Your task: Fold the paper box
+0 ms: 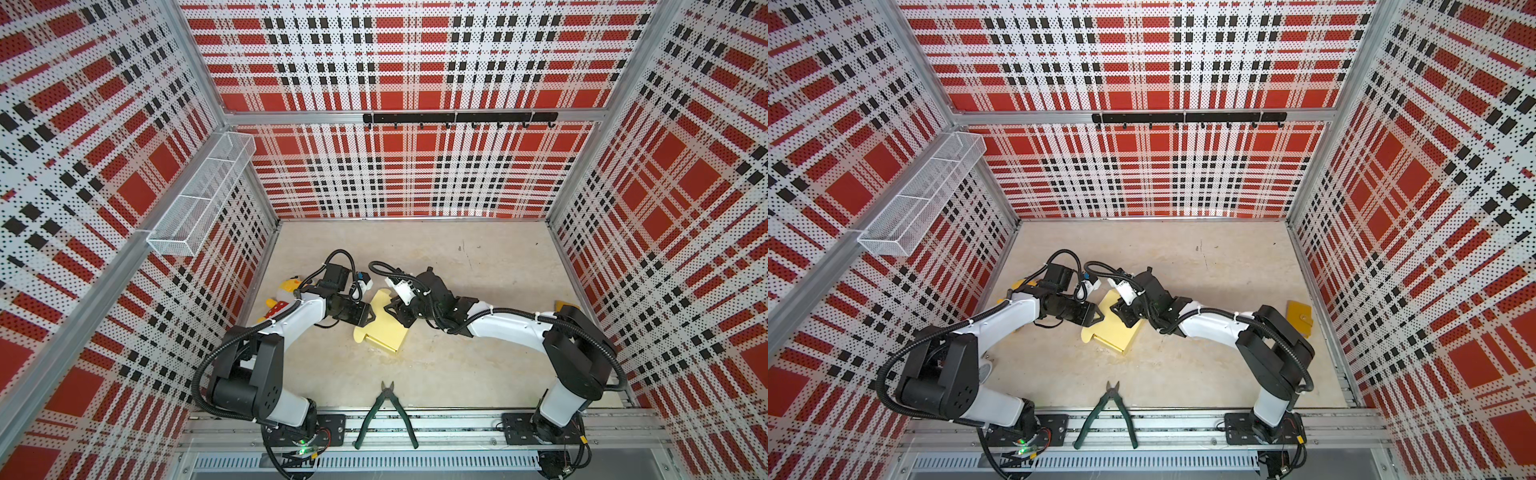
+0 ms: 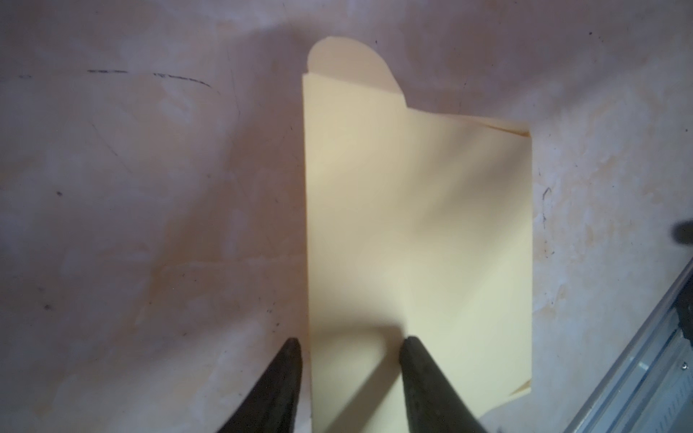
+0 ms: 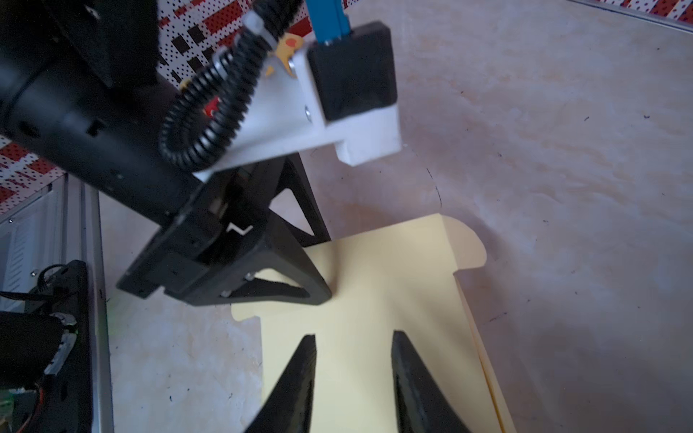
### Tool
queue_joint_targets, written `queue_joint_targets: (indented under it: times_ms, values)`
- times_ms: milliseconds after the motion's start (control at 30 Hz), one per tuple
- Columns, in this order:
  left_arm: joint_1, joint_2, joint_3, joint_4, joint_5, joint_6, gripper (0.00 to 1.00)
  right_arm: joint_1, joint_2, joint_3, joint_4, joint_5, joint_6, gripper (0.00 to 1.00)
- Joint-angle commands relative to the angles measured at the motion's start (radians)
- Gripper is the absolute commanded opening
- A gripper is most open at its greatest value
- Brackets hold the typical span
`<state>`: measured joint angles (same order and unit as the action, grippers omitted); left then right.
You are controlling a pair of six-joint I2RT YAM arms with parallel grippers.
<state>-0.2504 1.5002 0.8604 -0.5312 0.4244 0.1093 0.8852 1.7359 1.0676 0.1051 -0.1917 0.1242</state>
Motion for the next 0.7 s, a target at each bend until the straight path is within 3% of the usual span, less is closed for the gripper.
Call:
queue_joint_targets:
  times_ms: [0, 333, 667]
  values:
    - [-0.015, 0.018, 0.027, -0.009, -0.033, -0.008, 0.50, 0.005, 0.078, 0.012, 0.056, -0.020, 0.016, 0.32]
    - [0.020, -0.015, 0.007, 0.013, -0.003, -0.044, 0.57, -0.008, 0.228, 0.033, -0.024, -0.027, -0.034, 0.30]
    - [0.125, -0.111, -0.003, 0.065, 0.050, -0.101, 0.58, -0.086, 0.105, 0.027, -0.161, -0.044, -0.147, 0.30]
